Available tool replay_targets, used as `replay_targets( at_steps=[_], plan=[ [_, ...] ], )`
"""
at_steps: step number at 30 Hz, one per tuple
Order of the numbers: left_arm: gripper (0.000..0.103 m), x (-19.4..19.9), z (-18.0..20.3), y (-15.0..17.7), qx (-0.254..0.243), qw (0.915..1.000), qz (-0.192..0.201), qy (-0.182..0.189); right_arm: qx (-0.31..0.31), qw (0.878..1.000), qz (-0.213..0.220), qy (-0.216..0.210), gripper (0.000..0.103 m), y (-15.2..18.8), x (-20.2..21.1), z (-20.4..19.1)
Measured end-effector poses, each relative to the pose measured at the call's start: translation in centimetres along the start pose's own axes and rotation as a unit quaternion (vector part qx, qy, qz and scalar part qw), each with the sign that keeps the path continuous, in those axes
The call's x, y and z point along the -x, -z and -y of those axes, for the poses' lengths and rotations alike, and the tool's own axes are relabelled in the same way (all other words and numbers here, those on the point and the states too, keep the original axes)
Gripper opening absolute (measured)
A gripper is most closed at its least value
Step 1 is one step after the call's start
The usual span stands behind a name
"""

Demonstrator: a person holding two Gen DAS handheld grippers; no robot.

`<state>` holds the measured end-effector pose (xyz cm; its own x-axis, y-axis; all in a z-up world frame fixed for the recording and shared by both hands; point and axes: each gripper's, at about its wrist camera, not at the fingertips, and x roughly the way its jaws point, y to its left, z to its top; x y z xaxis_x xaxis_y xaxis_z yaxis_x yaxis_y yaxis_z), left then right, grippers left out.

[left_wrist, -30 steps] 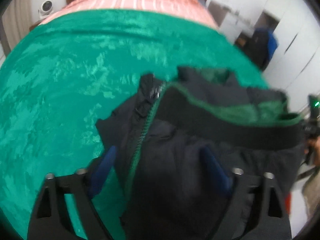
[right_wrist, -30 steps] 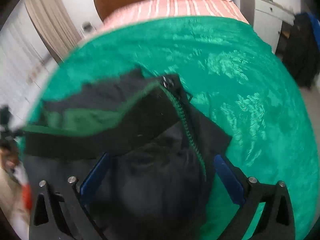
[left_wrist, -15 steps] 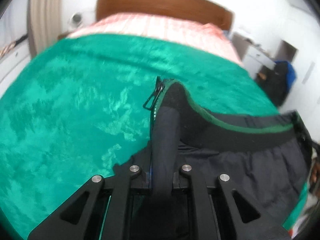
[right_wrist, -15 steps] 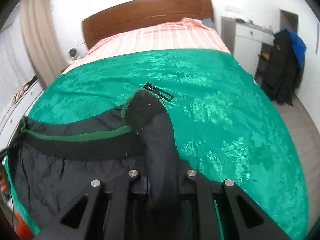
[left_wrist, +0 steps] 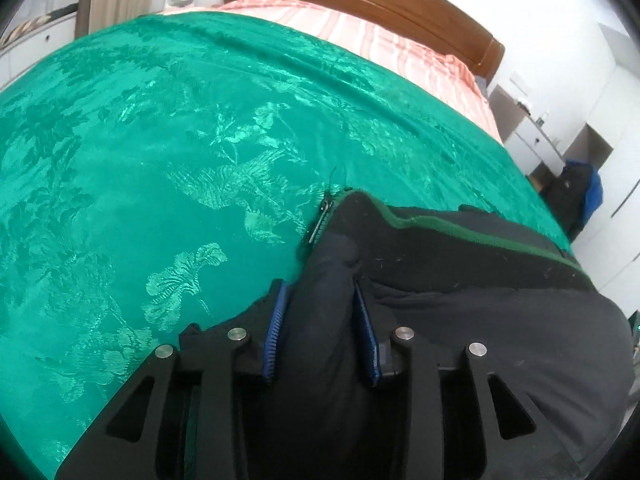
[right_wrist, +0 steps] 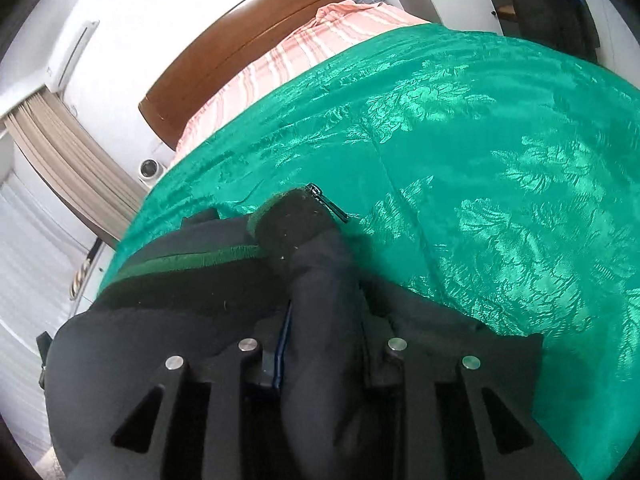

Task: Fold large clothes
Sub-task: 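Press the folded hem down onto the jacket with both grippers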

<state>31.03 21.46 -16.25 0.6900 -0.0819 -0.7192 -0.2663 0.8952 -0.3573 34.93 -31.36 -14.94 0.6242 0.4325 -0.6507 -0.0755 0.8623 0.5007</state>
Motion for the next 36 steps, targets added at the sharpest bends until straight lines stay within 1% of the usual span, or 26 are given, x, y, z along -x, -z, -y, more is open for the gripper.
replay_targets(
  at_steps=[4,11,15,19,29,33,36],
  plan=[
    [0.038,-0.3,-0.9,-0.1,0.019,0.9997,-0.003,0.017,-0.007,1.000,0.005,-0.014,0.025,0.5,-0.4,0.3],
    [0.040,-0.5,-0.5,-0.1,0.013,0.9999,-0.004,0.003,-0.021,0.999,0.007,-0.035,0.025,0.6,-0.5,1.1],
    [0.041,-0.6,-0.6,-0.1,0.015,0.9999,-0.004,0.004,-0.022,0.999,0.007,-0.037,0.025,0.7,-0.5,1.1],
    [0.045,-0.6,-1.2,-0.1,0.027,0.9995,-0.005,0.014,-0.022,0.999,0.006,-0.036,0.025,0.6,-0.5,1.2],
    [0.047,-0.6,-1.6,0.0,0.035,0.9991,-0.002,0.021,-0.025,0.999,0.006,-0.042,0.025,0.6,-0.5,1.2],
    [0.052,-0.6,-1.6,0.0,0.037,0.9991,0.000,0.018,-0.025,0.999,0.006,-0.042,0.025,0.6,-0.5,1.3],
    [0.056,-0.5,-1.7,0.1,0.041,0.9989,0.000,0.023,-0.025,0.999,0.006,-0.043,0.025,0.6,-0.5,1.3]
  ],
)
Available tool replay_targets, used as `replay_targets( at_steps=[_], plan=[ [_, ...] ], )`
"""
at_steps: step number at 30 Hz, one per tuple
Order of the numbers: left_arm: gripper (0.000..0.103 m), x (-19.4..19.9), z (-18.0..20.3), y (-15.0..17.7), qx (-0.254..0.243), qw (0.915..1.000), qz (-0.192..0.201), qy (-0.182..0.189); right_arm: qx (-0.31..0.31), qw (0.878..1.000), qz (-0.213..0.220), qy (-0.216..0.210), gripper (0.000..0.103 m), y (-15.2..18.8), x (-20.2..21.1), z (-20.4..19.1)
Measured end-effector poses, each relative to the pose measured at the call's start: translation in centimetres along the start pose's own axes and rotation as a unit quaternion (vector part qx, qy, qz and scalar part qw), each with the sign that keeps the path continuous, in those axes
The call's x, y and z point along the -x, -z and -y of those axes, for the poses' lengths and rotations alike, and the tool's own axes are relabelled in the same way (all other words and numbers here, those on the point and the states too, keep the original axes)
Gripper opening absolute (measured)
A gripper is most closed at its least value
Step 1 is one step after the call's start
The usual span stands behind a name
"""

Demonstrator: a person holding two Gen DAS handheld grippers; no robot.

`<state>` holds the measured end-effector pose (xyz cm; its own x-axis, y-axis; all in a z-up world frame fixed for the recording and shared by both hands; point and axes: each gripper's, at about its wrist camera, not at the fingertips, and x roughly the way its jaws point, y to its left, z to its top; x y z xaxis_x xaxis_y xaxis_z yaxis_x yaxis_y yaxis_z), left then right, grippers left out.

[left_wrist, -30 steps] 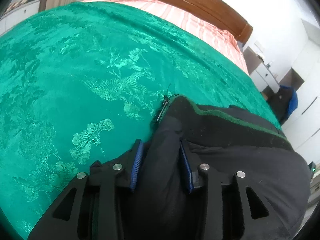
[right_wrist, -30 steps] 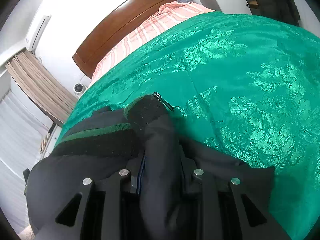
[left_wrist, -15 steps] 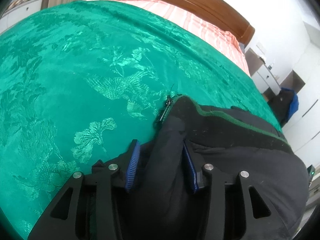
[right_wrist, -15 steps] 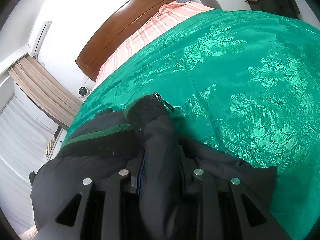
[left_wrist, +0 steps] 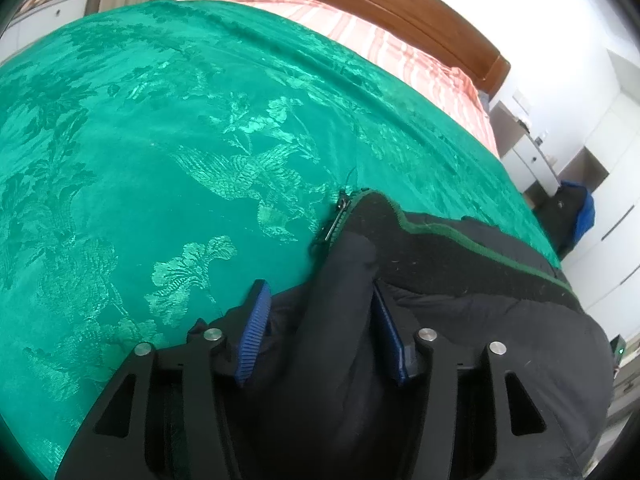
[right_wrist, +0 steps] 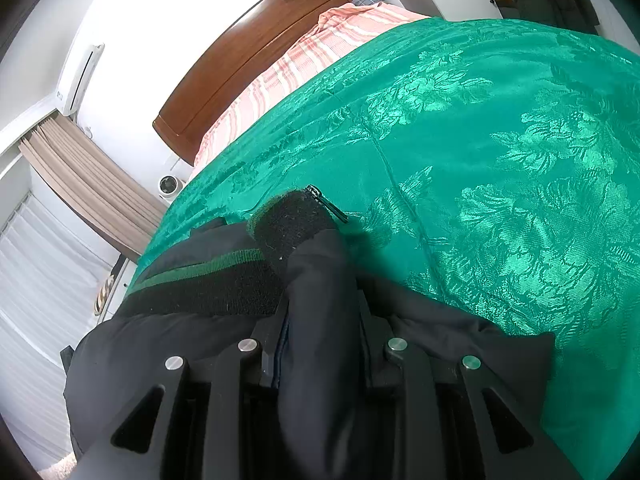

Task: Fold large clothes
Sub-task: 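Press the folded hem down onto the jacket with both grippers, then open both grippers and withdraw from the folded jacket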

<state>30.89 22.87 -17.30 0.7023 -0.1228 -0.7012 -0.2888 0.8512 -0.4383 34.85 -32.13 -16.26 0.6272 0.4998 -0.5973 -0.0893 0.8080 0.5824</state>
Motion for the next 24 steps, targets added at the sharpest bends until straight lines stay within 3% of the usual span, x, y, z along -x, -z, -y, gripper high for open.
replay_targets(
  at_steps=[6,8,11,13,14,15,17,18,19,22,24],
  plan=[
    [0.061,0.2,-0.2,-0.1,0.008,1.0000,-0.001,0.004,-0.002,1.000,-0.001,-0.003,0.025,-0.1,0.1,0.2],
    [0.064,0.3,0.0,-0.1,0.005,0.9999,-0.004,-0.009,-0.005,1.000,-0.002,-0.006,0.025,-0.1,0.1,0.3],
    [0.072,1.4,0.9,-0.8,-0.009,0.9979,-0.022,-0.060,-0.008,1.000,-0.007,0.003,0.031,-0.6,0.7,0.1],
    [0.074,3.4,1.4,-1.1,-0.017,0.9969,-0.011,-0.076,-0.013,0.999,-0.008,0.028,0.038,-1.4,2.1,-0.5],
    [0.075,5.0,1.5,-1.2,-0.024,0.9978,0.002,-0.062,-0.017,0.999,0.005,0.037,0.047,-1.6,3.1,-0.8],
    [0.078,6.9,1.7,-1.0,-0.034,0.9982,0.015,-0.048,-0.020,0.998,0.027,0.048,0.065,-1.9,4.6,-1.2],
    [0.086,10.2,1.9,-0.2,-0.058,0.9965,0.035,-0.048,-0.023,0.995,0.083,0.058,0.088,-2.2,8.4,-2.0],
    [0.095,12.2,1.9,0.7,-0.072,0.9946,0.050,-0.055,-0.020,0.991,0.115,0.063,0.097,-2.0,10.6,-2.4],
    [0.101,14.0,1.8,1.8,-0.083,0.9922,0.066,-0.066,-0.015,0.988,0.139,0.072,0.100,-1.5,12.4,-2.8],
    [0.103,17.0,1.0,4.9,-0.086,0.9856,0.092,-0.113,0.006,0.979,0.176,0.106,0.103,0.9,16.0,-3.0],
    [0.103,17.6,-0.2,7.4,-0.082,0.9806,0.091,-0.153,0.018,0.974,0.179,0.138,0.103,2.9,17.5,-2.5]
  ],
)
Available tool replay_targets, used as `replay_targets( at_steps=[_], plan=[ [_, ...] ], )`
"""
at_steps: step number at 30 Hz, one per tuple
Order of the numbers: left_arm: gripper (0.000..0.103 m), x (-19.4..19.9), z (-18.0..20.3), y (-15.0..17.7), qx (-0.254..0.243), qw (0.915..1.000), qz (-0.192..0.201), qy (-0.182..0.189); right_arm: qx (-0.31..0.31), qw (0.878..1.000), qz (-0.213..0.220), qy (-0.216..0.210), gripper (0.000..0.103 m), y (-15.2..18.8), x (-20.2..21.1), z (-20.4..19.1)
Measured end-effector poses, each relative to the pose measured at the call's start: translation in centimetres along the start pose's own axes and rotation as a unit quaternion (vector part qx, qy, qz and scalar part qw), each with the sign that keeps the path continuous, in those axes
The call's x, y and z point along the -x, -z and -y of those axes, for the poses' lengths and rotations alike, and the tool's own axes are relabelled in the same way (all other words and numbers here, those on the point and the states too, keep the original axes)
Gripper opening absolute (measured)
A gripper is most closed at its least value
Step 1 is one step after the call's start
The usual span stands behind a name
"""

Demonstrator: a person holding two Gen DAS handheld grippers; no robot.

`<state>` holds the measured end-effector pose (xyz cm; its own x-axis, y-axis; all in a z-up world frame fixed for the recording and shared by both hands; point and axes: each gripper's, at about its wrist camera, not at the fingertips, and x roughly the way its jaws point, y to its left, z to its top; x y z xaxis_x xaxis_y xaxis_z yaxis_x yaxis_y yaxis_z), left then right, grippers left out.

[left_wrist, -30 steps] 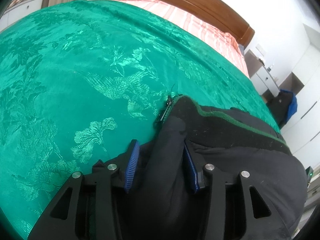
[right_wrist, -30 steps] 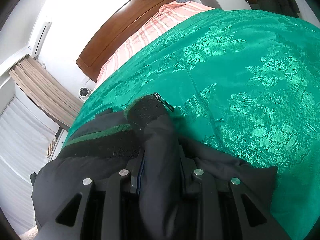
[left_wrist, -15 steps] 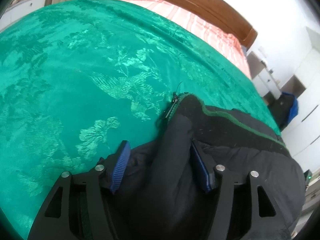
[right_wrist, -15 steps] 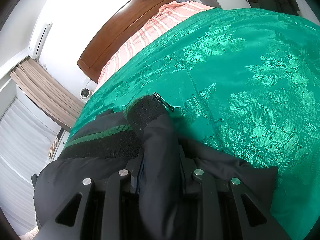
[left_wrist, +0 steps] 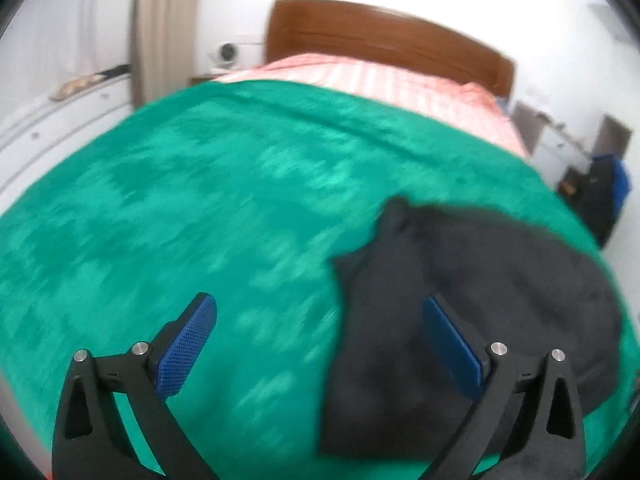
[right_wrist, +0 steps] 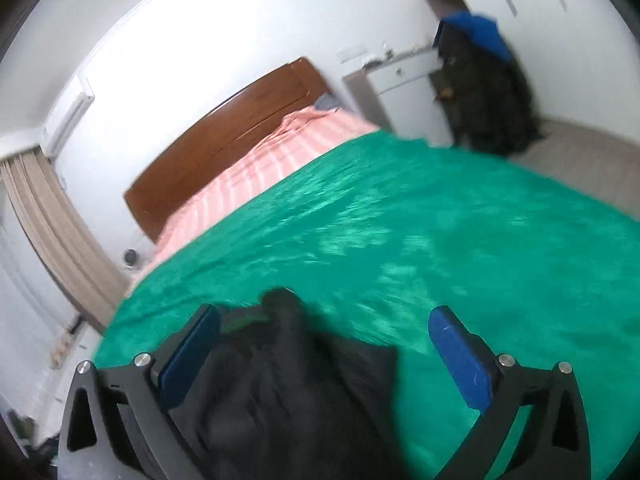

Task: Fold large clothes
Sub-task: 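Open both grippers and withdraw from the folded jacket, then move the left gripper down onto the folded jacket bundle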

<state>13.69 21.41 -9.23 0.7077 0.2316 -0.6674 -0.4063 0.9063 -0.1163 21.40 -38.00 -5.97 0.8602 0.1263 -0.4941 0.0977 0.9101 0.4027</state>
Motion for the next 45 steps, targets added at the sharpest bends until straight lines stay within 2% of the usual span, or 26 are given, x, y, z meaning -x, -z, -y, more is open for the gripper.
replay_targets(
  at_steps=[2,4,7,8,11,14,19,26,29,31,34,35,37,40,42,45],
  plan=[
    [0.103,-0.6,-0.9,2.2,0.004,0.9994,-0.012,-0.032,0.016,0.999,-0.010,0.043,0.103,1.6,1.1,1.3],
    [0.103,-2.3,-2.1,4.2,0.031,0.9972,-0.036,-0.058,0.027,0.995,-0.029,0.087,0.103,3.0,1.2,3.0],
    [0.103,-4.4,-3.3,5.8,0.076,0.9946,-0.056,-0.044,0.052,0.986,-0.044,0.149,0.103,5.4,0.8,5.3],
    [0.103,-4.6,-3.7,6.1,0.084,0.9940,-0.055,-0.044,0.051,0.985,-0.049,0.155,0.103,5.8,0.7,5.8],
    [0.103,-5.1,-4.1,6.3,0.094,0.9908,-0.066,-0.071,0.022,0.988,-0.061,0.137,0.103,6.1,0.8,7.5],
    [0.103,-5.4,-4.0,6.5,0.078,0.9919,-0.068,-0.073,0.007,0.988,-0.074,0.132,0.103,6.3,0.2,8.7],
    [0.103,-5.0,-4.0,6.8,0.077,0.9924,-0.062,-0.073,0.031,0.982,-0.090,0.160,0.103,7.2,-0.7,8.2],
    [0.103,-5.0,-3.8,6.7,0.068,0.9916,-0.080,-0.075,0.031,0.982,-0.090,0.161,0.103,7.4,-0.6,8.4],
    [0.102,-4.5,-3.3,6.3,0.042,0.9881,-0.112,-0.097,0.033,0.982,-0.091,0.163,0.103,7.4,-0.6,8.5],
    [0.100,-3.0,-2.9,6.2,0.038,0.9885,-0.101,-0.106,0.034,0.982,-0.091,0.164,0.103,7.4,-0.7,8.4],
    [0.100,1.4,0.1,5.5,-0.014,0.9976,-0.027,-0.063,0.035,0.982,-0.090,0.165,0.103,7.5,-0.8,8.2],
    [0.101,3.2,2.3,4.8,-0.049,0.9983,-0.001,-0.031,0.036,0.981,-0.091,0.165,0.103,7.5,-0.9,8.2],
    [0.101,5.1,6.0,3.3,-0.099,0.9945,0.022,0.027,0.039,0.981,-0.092,0.169,0.103,7.6,-0.9,8.2],
    [0.103,6.1,11.3,0.9,-0.146,0.9828,0.017,0.111,0.040,0.980,-0.092,0.170,0.103,7.6,-0.9,8.1],
    [0.103,5.2,15.5,-0.9,-0.175,0.9716,-0.011,0.159,0.038,0.981,-0.092,0.168,0.103,7.6,-0.8,8.1],
    [0.102,2.0,19.5,-2.9,-0.194,0.9671,-0.041,0.159,0.037,0.981,-0.091,0.166,0.103,7.6,-0.8,8.1]
  ],
)
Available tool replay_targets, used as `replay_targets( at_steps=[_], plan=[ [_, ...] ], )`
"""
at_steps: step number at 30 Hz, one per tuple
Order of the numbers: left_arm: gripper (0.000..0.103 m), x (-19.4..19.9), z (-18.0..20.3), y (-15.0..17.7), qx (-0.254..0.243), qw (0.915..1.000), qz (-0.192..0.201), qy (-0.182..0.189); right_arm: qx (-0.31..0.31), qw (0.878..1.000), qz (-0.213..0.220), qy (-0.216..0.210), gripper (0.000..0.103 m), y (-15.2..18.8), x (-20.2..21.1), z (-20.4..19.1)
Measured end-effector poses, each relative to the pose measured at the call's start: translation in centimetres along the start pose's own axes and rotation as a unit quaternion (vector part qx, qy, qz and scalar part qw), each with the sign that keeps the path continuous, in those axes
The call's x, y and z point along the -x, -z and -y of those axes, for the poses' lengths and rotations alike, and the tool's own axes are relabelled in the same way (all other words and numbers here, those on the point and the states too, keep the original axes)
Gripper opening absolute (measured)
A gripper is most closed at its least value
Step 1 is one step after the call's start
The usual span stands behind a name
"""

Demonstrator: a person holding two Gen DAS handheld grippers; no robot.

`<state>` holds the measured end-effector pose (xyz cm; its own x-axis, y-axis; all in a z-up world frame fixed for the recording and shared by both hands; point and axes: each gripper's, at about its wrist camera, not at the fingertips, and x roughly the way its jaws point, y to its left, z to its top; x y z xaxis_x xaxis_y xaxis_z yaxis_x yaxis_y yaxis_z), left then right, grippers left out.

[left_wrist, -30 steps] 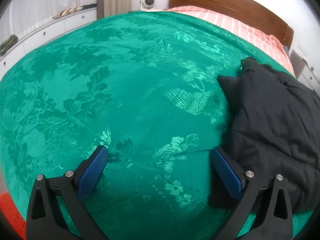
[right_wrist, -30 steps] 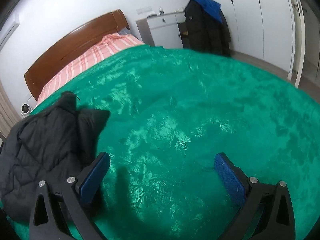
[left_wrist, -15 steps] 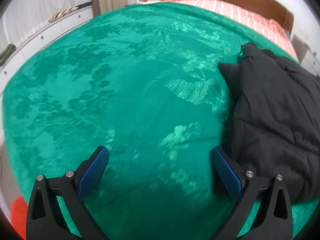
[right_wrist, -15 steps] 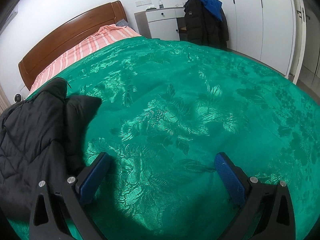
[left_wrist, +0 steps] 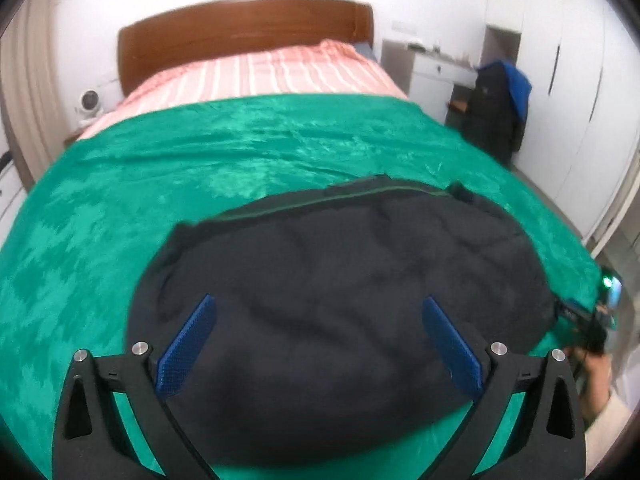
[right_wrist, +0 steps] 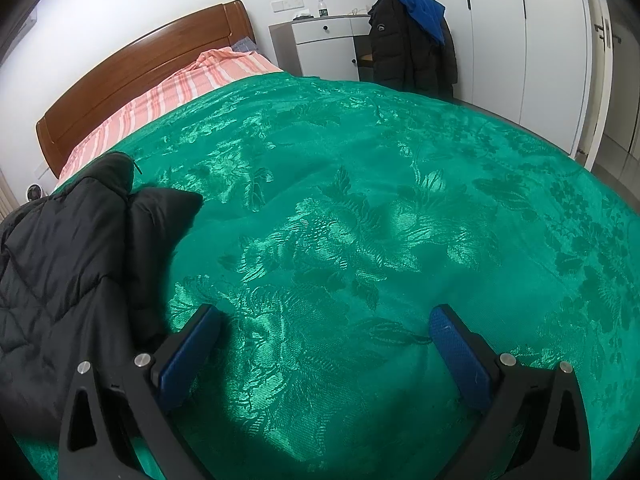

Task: Fold large clothes
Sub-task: 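Move the left gripper down onto the folded jacket bundle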

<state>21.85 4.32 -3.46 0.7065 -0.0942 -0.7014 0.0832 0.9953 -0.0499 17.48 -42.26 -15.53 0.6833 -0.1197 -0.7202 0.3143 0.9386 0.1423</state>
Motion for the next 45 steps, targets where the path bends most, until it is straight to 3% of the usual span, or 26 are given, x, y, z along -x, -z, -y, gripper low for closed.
replay_targets(
  at_steps=[4,7,9,15,20,27,32,38,42,45],
  plan=[
    [0.102,-4.4,0.7,-0.7,0.000,0.9993,-0.037,0.002,-0.001,1.000,0.001,-0.002,0.103,0.1,0.1,0.1],
    [0.102,-6.8,2.0,1.5,-0.044,0.9971,-0.060,-0.015,-0.001,1.000,0.001,-0.002,0.103,0.1,0.1,0.2],
    [0.102,-6.5,2.7,3.3,-0.068,0.9961,-0.050,-0.027,-0.001,1.000,0.001,-0.002,0.103,0.1,0.1,0.2],
    [0.102,-3.8,2.1,6.2,-0.058,0.9975,-0.039,-0.003,0.003,1.000,-0.001,0.002,0.103,0.1,0.0,0.1],
    [0.103,-5.1,3.9,8.4,-0.120,0.9913,-0.040,-0.034,0.005,1.000,-0.002,0.005,0.103,0.2,-0.1,0.1],
    [0.102,-6.4,4.0,10.0,-0.130,0.9903,-0.036,-0.034,0.005,1.000,-0.002,0.005,0.103,0.1,-0.1,0.1],
    [0.102,-5.1,4.7,8.6,-0.145,0.9867,-0.062,-0.038,0.005,1.000,-0.003,0.005,0.103,0.1,-0.1,0.1],
    [0.102,-3.4,4.5,2.4,-0.132,0.9905,-0.033,-0.023,0.005,1.000,-0.003,0.005,0.103,0.1,-0.1,0.0],
    [0.102,-6.4,2.9,-1.9,-0.086,0.9945,-0.040,-0.043,0.006,1.000,-0.003,0.006,0.103,0.1,-0.1,0.0],
    [0.103,-11.1,1.8,-2.1,-0.059,0.9927,-0.098,-0.038,0.006,1.000,-0.003,0.006,0.103,0.1,-0.1,0.0]
  ],
)
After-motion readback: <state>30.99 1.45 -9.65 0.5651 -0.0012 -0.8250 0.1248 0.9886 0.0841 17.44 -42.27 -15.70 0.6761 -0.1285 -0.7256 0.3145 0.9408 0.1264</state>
